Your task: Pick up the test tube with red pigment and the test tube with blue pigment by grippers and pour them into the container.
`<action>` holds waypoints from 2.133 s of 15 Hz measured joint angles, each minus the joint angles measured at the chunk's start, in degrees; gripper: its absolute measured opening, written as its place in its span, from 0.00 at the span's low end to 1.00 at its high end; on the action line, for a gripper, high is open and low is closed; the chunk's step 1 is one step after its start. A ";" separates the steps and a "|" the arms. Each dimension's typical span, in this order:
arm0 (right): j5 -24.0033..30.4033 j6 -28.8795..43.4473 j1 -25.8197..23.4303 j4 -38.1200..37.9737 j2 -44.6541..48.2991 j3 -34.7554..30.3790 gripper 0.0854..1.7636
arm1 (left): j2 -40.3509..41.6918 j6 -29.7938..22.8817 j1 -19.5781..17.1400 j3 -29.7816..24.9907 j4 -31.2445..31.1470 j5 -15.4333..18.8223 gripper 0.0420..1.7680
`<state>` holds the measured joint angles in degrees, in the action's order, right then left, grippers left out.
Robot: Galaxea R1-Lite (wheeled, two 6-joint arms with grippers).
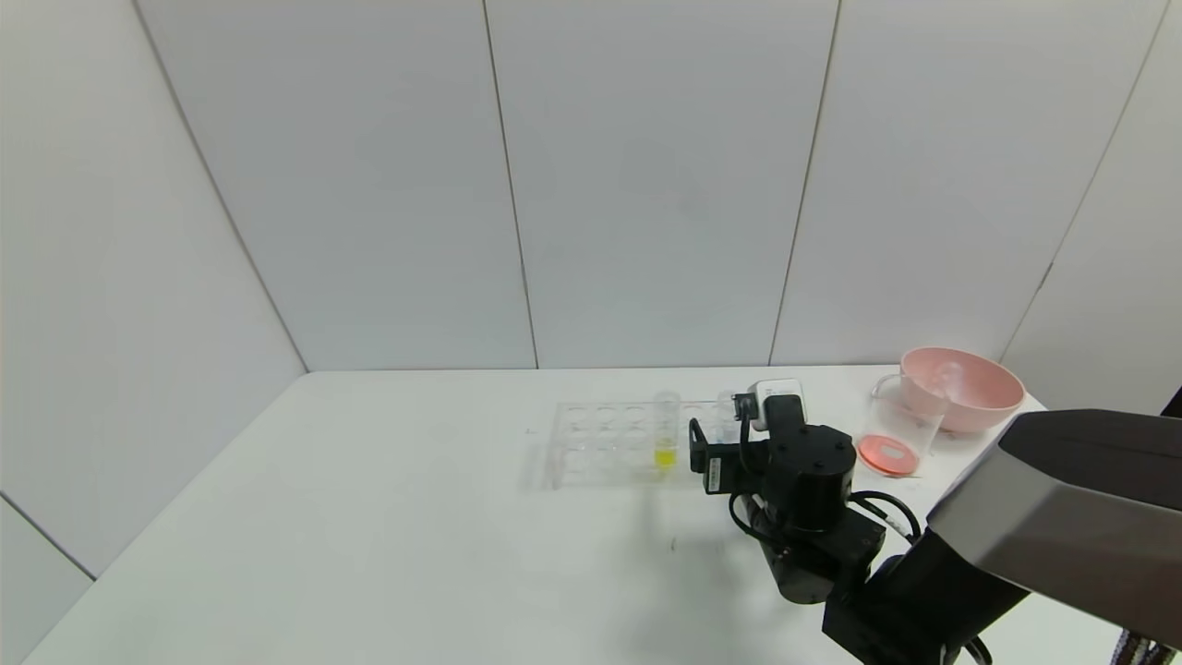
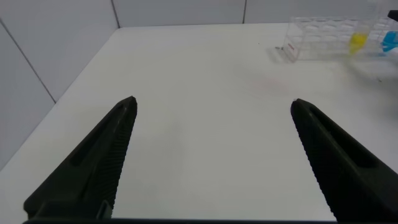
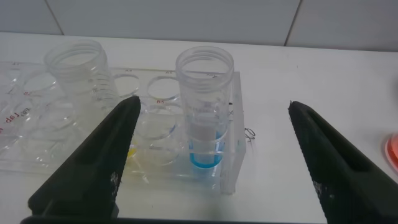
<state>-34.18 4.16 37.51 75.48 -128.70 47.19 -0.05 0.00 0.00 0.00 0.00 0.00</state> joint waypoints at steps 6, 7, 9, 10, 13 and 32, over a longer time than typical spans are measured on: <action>-0.09 -0.04 0.00 0.06 0.02 0.49 0.70 | 0.00 0.00 0.00 0.00 0.00 0.00 1.00; 0.02 -0.04 -0.02 0.06 0.02 0.73 0.61 | 0.00 0.00 0.00 0.00 0.00 0.02 1.00; 0.11 -0.02 -0.05 0.06 0.02 0.90 0.48 | 0.00 0.00 0.00 0.00 0.00 0.00 1.00; 0.13 -0.04 -0.02 0.06 0.02 0.93 0.42 | 0.00 0.00 0.00 0.00 0.00 0.00 1.00; 0.17 0.00 0.00 0.09 0.00 0.93 0.23 | 0.00 0.02 0.00 0.00 0.00 0.00 1.00; 0.27 -6.27 1.57 -0.09 8.28 0.73 0.23 | 0.00 0.02 0.00 0.00 0.00 0.00 1.00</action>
<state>-33.91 -2.11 39.08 75.40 -120.42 47.92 -0.05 0.02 0.00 0.00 0.00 0.00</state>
